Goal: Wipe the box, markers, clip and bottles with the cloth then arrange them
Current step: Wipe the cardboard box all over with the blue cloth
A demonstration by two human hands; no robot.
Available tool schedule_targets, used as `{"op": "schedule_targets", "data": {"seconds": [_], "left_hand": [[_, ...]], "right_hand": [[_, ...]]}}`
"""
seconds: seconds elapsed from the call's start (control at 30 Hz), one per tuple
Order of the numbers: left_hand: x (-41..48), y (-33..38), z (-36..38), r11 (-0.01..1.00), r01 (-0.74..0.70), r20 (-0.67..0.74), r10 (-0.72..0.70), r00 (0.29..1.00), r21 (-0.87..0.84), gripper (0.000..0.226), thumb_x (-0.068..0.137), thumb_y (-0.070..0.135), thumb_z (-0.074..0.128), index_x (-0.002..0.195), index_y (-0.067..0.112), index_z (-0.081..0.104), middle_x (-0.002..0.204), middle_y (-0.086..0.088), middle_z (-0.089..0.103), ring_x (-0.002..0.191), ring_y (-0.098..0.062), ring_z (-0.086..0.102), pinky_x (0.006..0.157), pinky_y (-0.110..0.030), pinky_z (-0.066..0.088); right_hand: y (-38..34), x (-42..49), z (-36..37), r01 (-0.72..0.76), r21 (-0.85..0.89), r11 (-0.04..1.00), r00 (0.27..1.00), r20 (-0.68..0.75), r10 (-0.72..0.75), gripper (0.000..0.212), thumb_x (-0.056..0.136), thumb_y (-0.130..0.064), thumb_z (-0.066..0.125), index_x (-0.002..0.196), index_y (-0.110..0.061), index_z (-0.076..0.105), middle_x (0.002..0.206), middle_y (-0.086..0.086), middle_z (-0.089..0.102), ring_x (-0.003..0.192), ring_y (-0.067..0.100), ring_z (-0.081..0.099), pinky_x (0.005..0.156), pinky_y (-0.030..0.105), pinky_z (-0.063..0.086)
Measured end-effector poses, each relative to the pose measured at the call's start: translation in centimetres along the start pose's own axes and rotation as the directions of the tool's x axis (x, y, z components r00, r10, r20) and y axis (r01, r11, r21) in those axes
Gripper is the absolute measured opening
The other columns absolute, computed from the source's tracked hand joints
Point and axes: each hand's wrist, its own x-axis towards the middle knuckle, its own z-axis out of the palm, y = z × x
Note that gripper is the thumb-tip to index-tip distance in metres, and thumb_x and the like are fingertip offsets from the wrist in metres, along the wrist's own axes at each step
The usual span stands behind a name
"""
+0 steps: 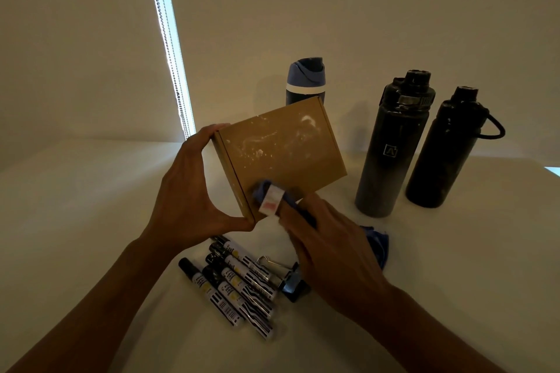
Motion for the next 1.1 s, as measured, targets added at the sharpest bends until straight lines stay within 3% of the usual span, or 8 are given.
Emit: {"op": "schedule_targets", "data": {"seconds": [0.07,0.2,0.33,0.47,0.57,0.77,0.97,1.1], "left_hand": [[-0.2,-0.3,0.0,1.000,0.003,-0.019,-0.004,1.000,-0.020,0.135,0.046,0.062,0.096,0.156,0.025,0.028,0.155,0.015,0.039,0.143,0.001,0.037,0.118,-0.016,0.028],[-0.4,-0.5,-0.4,0.998,0.058,-0.028,-0.058,0.998,-0.010,0.142,0.040,0.054,0.104,0.157,0.021,0.029,0.155,0.010,0.040,0.143,-0.009,0.042,0.118,-0.019,0.031],[-0.3,0.0,-0.7,0.996,0.090,-0.052,-0.088,0.995,0.028,0.143,0.039,0.050,0.105,0.156,0.015,0.031,0.156,0.006,0.042,0.144,-0.012,0.043,0.119,-0.031,0.036],[-0.3,0.1,-0.8,0.993,0.113,-0.058,-0.111,0.992,0.030,0.144,0.038,0.052,0.104,0.157,0.014,0.031,0.156,0.006,0.042,0.143,-0.012,0.044,0.119,-0.035,0.038],[-0.3,-0.1,-0.9,0.993,0.113,-0.070,-0.110,0.991,0.039,0.144,0.039,0.052,0.104,0.157,0.013,0.031,0.156,0.004,0.043,0.144,-0.014,0.044,0.119,-0.039,0.039],[-0.4,-0.5,-1.0,0.992,0.107,-0.076,-0.103,0.992,0.060,0.142,0.041,0.053,0.103,0.156,0.011,0.032,0.156,0.000,0.043,0.144,-0.015,0.044,0.118,-0.037,0.039],[-0.4,-0.4,-0.9,0.992,0.105,-0.061,-0.101,0.993,0.065,0.143,0.041,0.054,0.102,0.157,0.012,0.031,0.156,0.003,0.042,0.144,-0.013,0.043,0.118,-0.028,0.035],[-0.5,-0.3,-0.9,0.993,0.101,-0.058,-0.097,0.994,0.066,0.143,0.040,0.055,0.102,0.157,0.012,0.031,0.156,0.003,0.042,0.144,-0.011,0.042,0.119,-0.025,0.034]], "right_hand": [[0.0,0.2,0.6,-0.029,0.018,0.999,1.000,-0.008,0.029,0.069,0.064,-0.023,0.088,0.116,-0.018,0.044,0.085,0.007,0.062,0.061,0.015,0.059,0.049,0.025,0.052],[1.8,0.5,-1.5,-0.237,0.232,0.944,0.953,-0.134,0.272,0.025,0.103,-0.036,0.044,0.123,-0.024,0.055,0.107,0.002,0.060,0.088,0.009,0.058,0.075,0.028,0.055],[3.9,0.0,-3.6,-0.380,0.411,0.829,0.878,-0.123,0.463,0.026,0.102,-0.035,0.056,0.120,-0.020,0.066,0.112,-0.004,0.059,0.099,0.007,0.056,0.085,0.015,0.045],[6.6,-0.3,-2.8,-0.663,0.517,0.542,0.694,0.153,0.703,0.081,0.073,-0.083,0.051,0.122,-0.019,0.062,0.111,-0.008,0.057,0.096,0.008,0.059,0.089,0.024,0.049],[8.3,-0.8,-2.7,-0.654,0.205,0.728,0.756,0.134,0.641,0.041,0.088,-0.070,0.045,0.105,-0.038,0.065,0.115,-0.013,0.056,0.095,-0.001,0.058,0.085,0.020,0.050],[8.7,-1.2,-4.6,-0.683,-0.102,0.724,0.688,0.244,0.684,0.072,0.072,-0.092,0.035,0.064,-0.027,0.063,0.057,-0.008,0.063,0.053,0.005,0.062,0.062,0.030,0.058],[6.0,-0.5,-8.1,-0.665,-0.162,0.729,0.308,0.830,0.466,0.072,0.067,-0.089,0.046,0.072,-0.023,0.074,0.066,-0.010,0.072,0.059,0.001,0.066,0.061,0.016,0.049],[5.0,-0.4,-7.4,-0.604,-0.028,0.796,0.481,0.784,0.392,0.045,0.081,-0.068,0.060,0.077,-0.024,0.069,0.072,-0.002,0.070,0.062,0.006,0.064,0.064,0.019,0.052]]}}
